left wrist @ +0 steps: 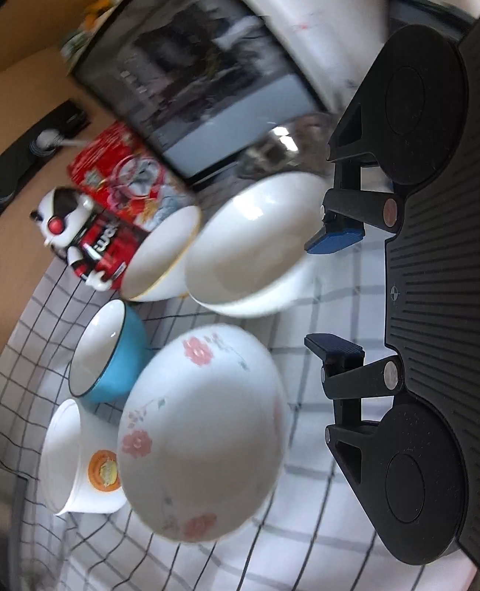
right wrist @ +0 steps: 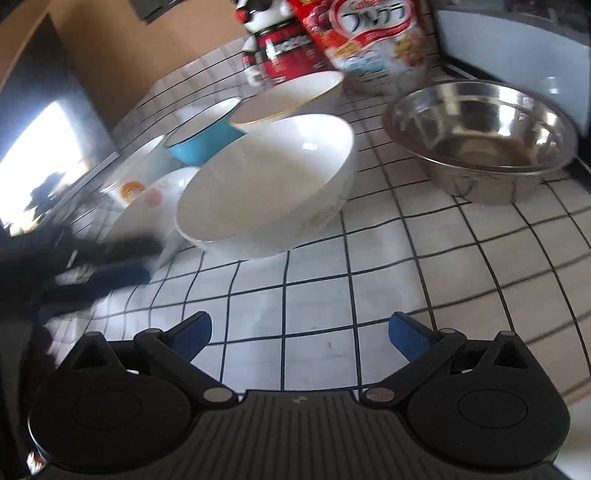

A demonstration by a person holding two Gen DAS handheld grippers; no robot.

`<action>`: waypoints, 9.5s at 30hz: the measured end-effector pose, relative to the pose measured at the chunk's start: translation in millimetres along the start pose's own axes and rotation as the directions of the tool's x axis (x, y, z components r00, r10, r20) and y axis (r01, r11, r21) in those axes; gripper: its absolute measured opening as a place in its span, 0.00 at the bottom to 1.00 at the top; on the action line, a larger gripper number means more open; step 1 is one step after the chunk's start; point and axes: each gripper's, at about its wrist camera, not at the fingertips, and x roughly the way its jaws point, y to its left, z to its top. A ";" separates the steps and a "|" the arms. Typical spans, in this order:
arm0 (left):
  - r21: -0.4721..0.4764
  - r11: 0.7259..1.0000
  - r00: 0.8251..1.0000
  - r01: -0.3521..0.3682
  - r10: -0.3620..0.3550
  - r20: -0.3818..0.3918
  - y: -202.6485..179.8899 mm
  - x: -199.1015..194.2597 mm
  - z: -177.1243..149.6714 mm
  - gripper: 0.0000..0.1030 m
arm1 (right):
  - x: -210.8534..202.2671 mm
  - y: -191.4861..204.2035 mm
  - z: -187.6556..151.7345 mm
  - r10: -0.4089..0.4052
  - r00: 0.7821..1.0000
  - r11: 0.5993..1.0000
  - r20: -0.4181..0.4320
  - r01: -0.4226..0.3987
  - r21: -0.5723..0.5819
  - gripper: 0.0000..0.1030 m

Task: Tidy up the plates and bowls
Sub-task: 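Move the left gripper toward the rim of the large white bowl, then close the left gripper on the large white bowl's rim, then lift the white bowl with the left gripper and set it onto the flowered plate, then open the left gripper and move it toward the steel bowl, then close the left gripper on the steel bowl's rim, then lift the steel bowl with the left gripper and carry it toward the white bowl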

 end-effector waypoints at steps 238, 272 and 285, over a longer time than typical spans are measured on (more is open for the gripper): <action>0.236 0.970 0.957 -0.051 0.115 -0.266 -119.8 130.8 27.4 0.30 | -38.5 -100.7 95.2 -0.220 0.973 0.966 0.070 0.227 -0.121 0.66; 0.192 0.981 0.956 -0.040 0.094 -0.278 -105.5 146.7 13.1 0.35 | 0.6 -138.8 101.9 0.013 0.998 0.983 -0.054 -0.003 0.185 0.96; 0.200 0.978 0.947 -0.056 0.116 -0.299 -112.3 149.5 10.8 0.20 | 5.6 -105.4 98.1 -0.086 0.996 0.996 -0.021 0.086 -0.028 0.75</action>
